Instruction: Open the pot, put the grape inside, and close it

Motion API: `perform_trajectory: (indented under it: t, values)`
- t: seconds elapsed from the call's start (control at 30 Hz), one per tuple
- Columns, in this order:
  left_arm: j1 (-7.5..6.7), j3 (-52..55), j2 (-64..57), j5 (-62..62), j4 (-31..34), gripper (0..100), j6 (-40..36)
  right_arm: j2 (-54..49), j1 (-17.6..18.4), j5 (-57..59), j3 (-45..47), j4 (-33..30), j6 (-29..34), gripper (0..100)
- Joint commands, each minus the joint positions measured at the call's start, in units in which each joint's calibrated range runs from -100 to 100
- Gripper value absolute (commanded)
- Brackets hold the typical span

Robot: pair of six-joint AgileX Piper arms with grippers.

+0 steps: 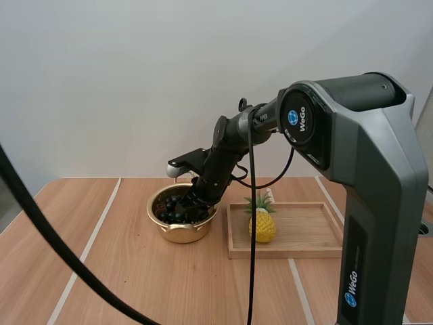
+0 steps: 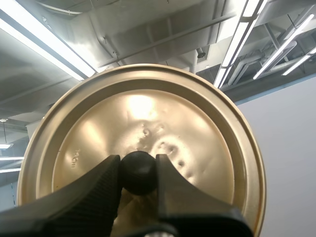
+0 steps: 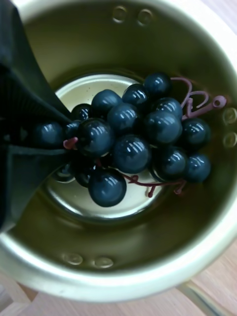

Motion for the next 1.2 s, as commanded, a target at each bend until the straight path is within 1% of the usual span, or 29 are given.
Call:
perform_trajectory:
  t: [0.0, 0.17, 0.23, 0.33, 0.37, 0.4, 0.67, 0.87, 1.17]
  values:
    - [-0.04, -0.3, 0.07, -0.51, 0.54, 0, 0.11, 0.56, -0.16, 12.13, 1.57, -3.68, 0.17, 0]
    - [-0.04, -0.3, 0.07, -0.51, 0.54, 0, 0.11, 0.56, -0.16, 9.57, 1.57, -2.93, 3.12, 1]
    - [-0.04, -0.3, 0.07, -0.51, 0.54, 0, 0.11, 0.56, -0.16, 9.52, 1.57, -2.93, 3.72, 24]
    - [-0.04, -0.3, 0.07, -0.51, 0.54, 0, 0.11, 0.56, -0.16, 9.52, 1.57, -2.93, 3.72, 76]
    - [-0.04, -0.3, 0.07, -0.51, 0.54, 0, 0.11, 0.56, -0.16, 9.86, 1.57, -2.93, 3.72, 96]
    - [-0.04, -0.3, 0.07, -0.51, 0.54, 0, 0.11, 0.56, -0.16, 10.12, 1.57, -2.93, 3.6, 100]
    - [-0.04, -0.3, 0.07, -0.51, 0.54, 0, 0.11, -0.84, -0.16, 10.39, 0.27, -2.46, 3.51, 100]
    - [-0.04, -0.3, 0.07, -0.51, 0.54, 0, 0.11, -3.58, -0.16, 14.64, -5.26, -1.65, 4.0, 100]
    - [-0.04, -0.3, 0.07, 0.05, 0.54, 0, 0.11, -12.51, -0.16, 18.0, -14.69, 0.17, 4.0, 100]
